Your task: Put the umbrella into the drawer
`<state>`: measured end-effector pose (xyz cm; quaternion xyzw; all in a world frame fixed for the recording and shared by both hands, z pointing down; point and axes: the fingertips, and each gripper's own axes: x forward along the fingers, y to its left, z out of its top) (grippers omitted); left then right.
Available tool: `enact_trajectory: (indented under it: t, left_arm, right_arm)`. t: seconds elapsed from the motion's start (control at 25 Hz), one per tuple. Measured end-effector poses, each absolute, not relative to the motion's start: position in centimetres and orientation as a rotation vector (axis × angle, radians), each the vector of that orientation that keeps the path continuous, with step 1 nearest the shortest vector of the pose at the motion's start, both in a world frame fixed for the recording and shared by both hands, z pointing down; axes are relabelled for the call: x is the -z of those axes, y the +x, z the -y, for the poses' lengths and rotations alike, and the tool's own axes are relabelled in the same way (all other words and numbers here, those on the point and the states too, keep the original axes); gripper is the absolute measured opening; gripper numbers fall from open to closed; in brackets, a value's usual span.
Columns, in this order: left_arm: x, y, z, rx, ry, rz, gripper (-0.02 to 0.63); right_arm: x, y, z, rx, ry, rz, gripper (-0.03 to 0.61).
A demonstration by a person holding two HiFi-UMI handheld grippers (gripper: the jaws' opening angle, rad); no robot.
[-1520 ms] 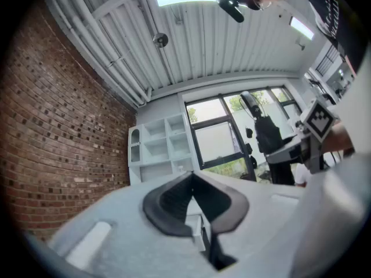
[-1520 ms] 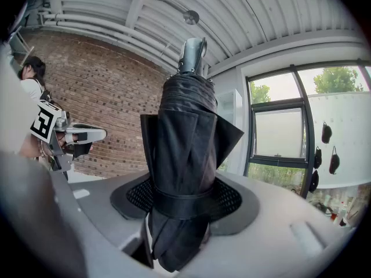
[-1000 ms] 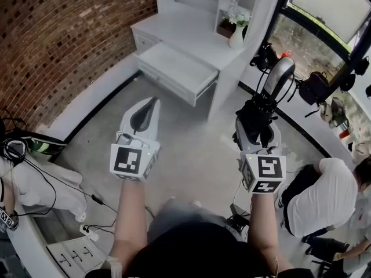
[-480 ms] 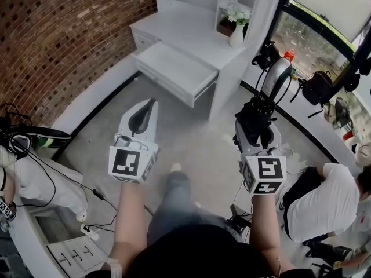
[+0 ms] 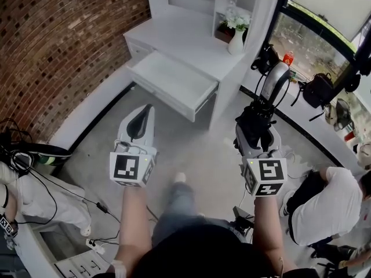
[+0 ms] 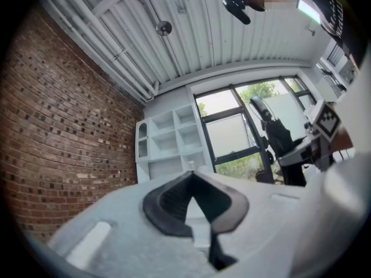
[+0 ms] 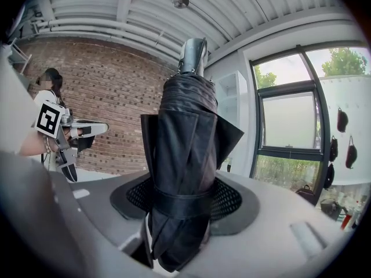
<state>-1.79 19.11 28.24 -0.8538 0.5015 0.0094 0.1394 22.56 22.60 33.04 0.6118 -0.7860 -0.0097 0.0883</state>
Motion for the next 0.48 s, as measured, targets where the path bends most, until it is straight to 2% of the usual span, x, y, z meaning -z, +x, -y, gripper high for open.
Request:
enact_trajectory:
  t: [0.48]
  left_arm:
    - [-28.0, -6.6, -4.3, -0.036, -2.471, -1.473, 0.000]
  right_arm:
    - [-32.8, 18.1, -8.4, -0.002, 1.814, 2.318, 0.258]
